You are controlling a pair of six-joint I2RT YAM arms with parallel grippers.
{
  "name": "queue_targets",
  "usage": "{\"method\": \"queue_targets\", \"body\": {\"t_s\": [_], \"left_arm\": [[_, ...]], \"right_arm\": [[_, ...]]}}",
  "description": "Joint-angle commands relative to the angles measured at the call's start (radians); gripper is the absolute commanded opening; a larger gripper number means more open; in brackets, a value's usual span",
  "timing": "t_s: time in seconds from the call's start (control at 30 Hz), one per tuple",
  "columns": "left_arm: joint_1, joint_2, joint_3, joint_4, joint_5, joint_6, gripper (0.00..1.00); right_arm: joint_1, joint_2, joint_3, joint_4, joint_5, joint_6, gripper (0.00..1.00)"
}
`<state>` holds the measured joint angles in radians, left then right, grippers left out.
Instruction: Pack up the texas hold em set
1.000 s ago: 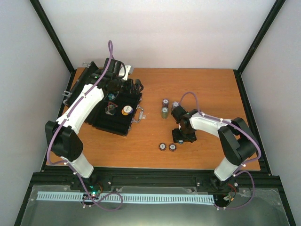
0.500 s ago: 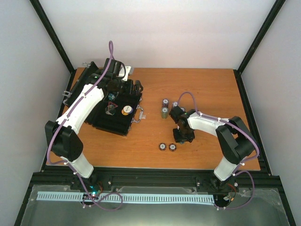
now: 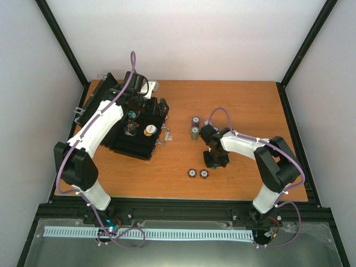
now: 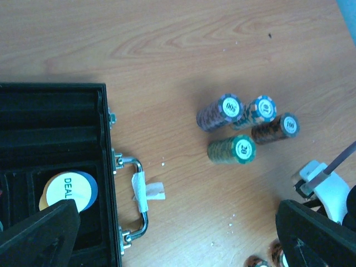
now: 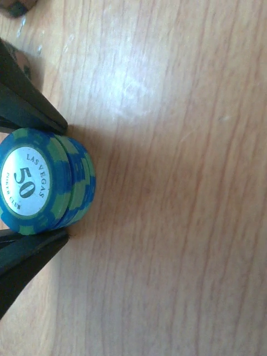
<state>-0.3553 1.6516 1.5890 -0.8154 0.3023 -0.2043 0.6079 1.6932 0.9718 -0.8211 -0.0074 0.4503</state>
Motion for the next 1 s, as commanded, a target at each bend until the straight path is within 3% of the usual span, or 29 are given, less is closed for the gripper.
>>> {"method": "queue_targets", "body": {"t_s": [0.0, 0.53, 0.67, 0.97], "left_arm": [[0.008, -0.020, -0.037, -0.004, 0.048, 0.040, 1.00], [0.017, -0.185, -0.367, 0.214, 0.219, 0.039, 1.00], [0.000, -0.230, -0.490, 0.400, 0.261, -0.028, 1.00], [-0.099, -0.278, -0.741, 0.988, 0.124, -0.164, 1.00]], "right_arm": [[0.015, 0.013, 0.076, -0.012, -0.024, -0.010, 0.16], [-0.079, -0.005, 0.416, -0.105, -0.099, -0.005, 0.15], [-0.111, 0.023, 0.520, -0.067, -0.190, 0.050, 0.14], [-0.117, 0.125, 0.797, -0.031, -0.338, 0.150, 0.13]]}}
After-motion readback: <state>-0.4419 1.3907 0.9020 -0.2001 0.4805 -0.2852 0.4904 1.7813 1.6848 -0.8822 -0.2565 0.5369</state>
